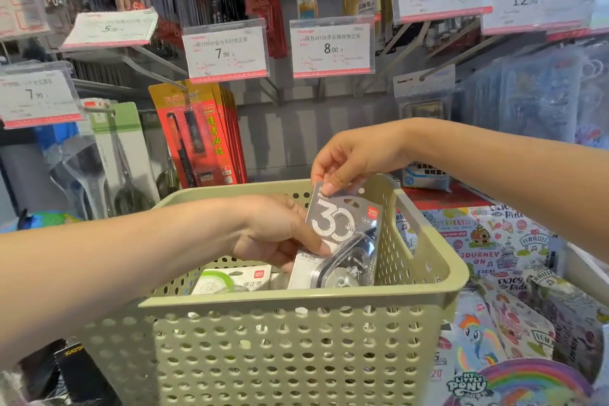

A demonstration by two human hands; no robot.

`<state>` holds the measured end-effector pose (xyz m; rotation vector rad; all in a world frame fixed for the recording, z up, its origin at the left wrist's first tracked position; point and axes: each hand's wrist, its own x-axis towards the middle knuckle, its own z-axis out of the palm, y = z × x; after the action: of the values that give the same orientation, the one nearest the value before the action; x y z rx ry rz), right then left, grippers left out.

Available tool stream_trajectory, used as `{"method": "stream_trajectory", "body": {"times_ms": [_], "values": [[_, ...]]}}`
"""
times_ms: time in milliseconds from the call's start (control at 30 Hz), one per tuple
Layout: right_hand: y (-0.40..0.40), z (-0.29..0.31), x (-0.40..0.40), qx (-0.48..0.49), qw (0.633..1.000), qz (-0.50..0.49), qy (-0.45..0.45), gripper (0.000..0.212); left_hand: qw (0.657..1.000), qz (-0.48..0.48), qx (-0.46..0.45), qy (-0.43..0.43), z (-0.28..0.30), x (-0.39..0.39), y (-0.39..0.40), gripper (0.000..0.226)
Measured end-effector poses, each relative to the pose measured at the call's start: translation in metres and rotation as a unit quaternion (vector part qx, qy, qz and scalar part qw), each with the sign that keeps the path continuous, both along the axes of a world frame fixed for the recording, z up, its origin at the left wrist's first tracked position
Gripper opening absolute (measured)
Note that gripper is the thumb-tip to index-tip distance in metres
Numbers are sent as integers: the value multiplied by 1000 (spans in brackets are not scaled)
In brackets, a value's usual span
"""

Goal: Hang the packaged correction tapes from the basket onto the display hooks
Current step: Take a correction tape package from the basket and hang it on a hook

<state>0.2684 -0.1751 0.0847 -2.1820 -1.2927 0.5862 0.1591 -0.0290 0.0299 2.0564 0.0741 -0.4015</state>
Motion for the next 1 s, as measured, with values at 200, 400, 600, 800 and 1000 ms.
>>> {"method": "stream_trajectory", "body": {"times_ms": [200,400,600,800,1000], "values": [[8,-1,-1,37,998,-28,53,24,999,25,24,-40,10,-9,16,17],[14,-12,-3,-86,994,-51,-45,28,996,49,48,-58,22,-17,41,13],[25,-29,2,-191,979,-44,-60,20,994,74,65,-53,26,-25,57,12],[37,-54,4,-297,949,-36,-103,49,993,87,49,-63,27,-30,69,14],[36,-57,6,-317,939,-17,-133,22,990,114,2,-88,24,-34,72,16]]}}
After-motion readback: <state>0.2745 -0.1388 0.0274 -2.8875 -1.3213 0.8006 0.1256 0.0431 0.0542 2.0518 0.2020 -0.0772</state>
